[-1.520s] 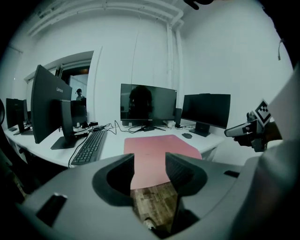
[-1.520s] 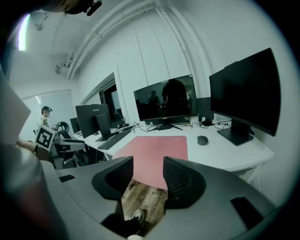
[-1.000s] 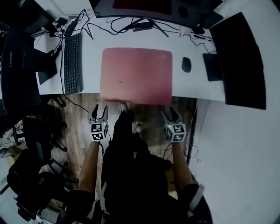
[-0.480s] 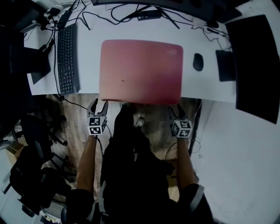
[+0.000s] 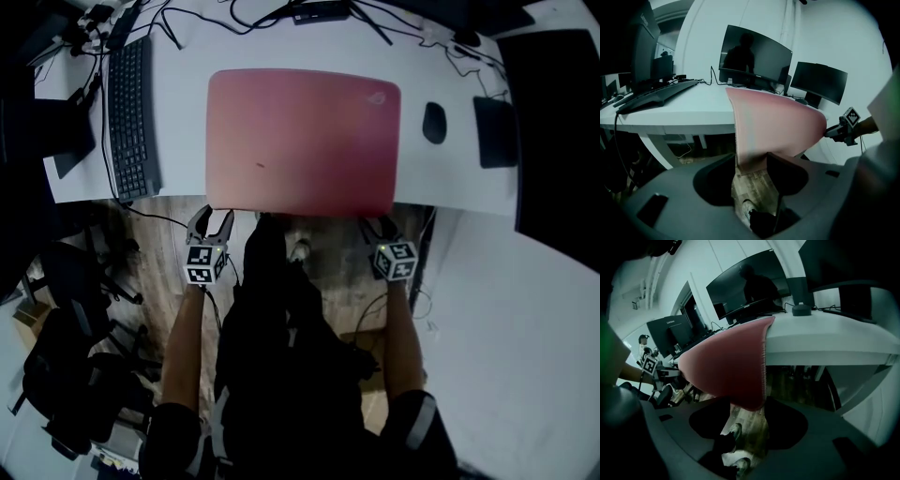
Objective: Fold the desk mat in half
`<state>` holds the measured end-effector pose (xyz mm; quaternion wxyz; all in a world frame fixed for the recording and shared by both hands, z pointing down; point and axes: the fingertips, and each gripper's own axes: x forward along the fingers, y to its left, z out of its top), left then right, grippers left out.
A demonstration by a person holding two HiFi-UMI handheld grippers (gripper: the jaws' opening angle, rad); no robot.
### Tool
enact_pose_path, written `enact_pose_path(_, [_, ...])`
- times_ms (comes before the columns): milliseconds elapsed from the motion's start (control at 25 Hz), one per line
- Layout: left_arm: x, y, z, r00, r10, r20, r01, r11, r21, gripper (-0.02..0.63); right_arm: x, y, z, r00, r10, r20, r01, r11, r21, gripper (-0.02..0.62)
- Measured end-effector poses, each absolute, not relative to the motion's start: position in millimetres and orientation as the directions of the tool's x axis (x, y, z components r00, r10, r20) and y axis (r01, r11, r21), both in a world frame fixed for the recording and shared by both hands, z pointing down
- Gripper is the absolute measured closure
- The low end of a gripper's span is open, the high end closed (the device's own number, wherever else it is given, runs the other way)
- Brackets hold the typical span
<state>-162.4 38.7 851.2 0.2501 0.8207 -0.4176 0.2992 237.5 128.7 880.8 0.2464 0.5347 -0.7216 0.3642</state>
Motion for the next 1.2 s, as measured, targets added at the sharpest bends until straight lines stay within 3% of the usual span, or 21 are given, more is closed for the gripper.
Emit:
enact_pose_path(120, [-160.9,37.2,852.7,0.473,-0.530,0.704,-0.829,-0.538,0.152,0.406,236.5,129.5,884.0,-0.314,-0.580,0.751,-0.949,0.178,-0.259,0.373])
enact_pose_path(320, [-169.7,42.5,848.8,0.467,-0.546,0.695,-0.844,-0.511,0.165,0.531,243.0,137.1,873.9,-0.303,-0.594,0.746,-0.952,0.161,-0.259,0.519])
enact_pose_path(480, [-170.2,50.1,841.0,0.481,-0.545,0.687,-0.839,-0.514,0.179,0.579,240.5,147.3,866.0,-0.309,-0.596,0.741,-0.951,0.175,-0.256,0.555])
enact_pose_path(1200, [-173.6,76.0,761.0,0.546,-0.513,0.662,-0.803,-0.546,0.239,0.586,225.0,167.6,773.7,-0.399,-0.598,0.695,-0.917,0.247,-0.314,0.575])
